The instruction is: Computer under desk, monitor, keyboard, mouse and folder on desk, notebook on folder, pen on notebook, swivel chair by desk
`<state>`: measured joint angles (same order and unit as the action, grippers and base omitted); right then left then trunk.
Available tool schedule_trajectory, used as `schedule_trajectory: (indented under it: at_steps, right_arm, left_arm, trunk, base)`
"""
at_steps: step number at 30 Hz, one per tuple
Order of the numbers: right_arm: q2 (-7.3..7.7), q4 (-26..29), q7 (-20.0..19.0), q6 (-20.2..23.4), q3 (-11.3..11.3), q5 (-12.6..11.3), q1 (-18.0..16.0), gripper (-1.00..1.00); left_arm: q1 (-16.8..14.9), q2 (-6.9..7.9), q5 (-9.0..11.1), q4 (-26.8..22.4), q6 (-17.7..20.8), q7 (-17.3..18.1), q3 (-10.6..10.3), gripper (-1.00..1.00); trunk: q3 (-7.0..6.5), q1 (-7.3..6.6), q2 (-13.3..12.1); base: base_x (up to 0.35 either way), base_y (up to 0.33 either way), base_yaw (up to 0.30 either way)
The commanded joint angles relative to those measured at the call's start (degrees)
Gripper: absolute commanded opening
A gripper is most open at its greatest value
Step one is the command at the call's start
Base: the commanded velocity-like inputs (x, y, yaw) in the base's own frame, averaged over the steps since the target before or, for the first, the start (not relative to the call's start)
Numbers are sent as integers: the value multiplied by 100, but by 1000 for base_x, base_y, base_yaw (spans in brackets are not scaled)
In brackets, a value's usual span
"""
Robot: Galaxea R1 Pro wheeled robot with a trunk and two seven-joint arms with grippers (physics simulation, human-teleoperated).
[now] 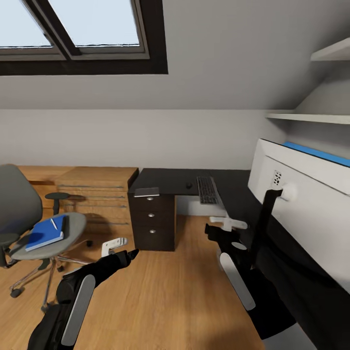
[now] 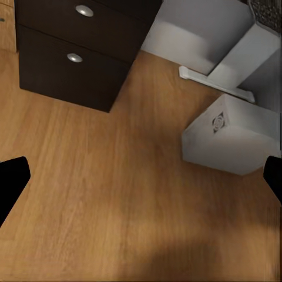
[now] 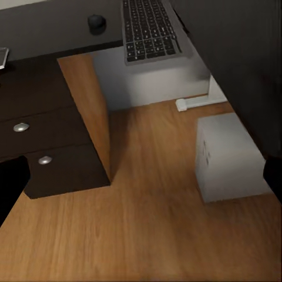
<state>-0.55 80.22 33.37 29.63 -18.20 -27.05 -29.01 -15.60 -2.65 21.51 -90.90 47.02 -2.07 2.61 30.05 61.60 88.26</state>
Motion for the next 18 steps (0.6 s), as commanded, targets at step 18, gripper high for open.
schedule_trajectory:
  at_steps: [18]
  right_arm:
    - [5, -6, 48, 8, 0, -46, -4, 100]
  left_arm:
    - [-5, 8, 41, -7, 35, -22, 11, 100]
  trunk:
    - [6, -1, 4]
  base:
    - [-46, -335, -1]
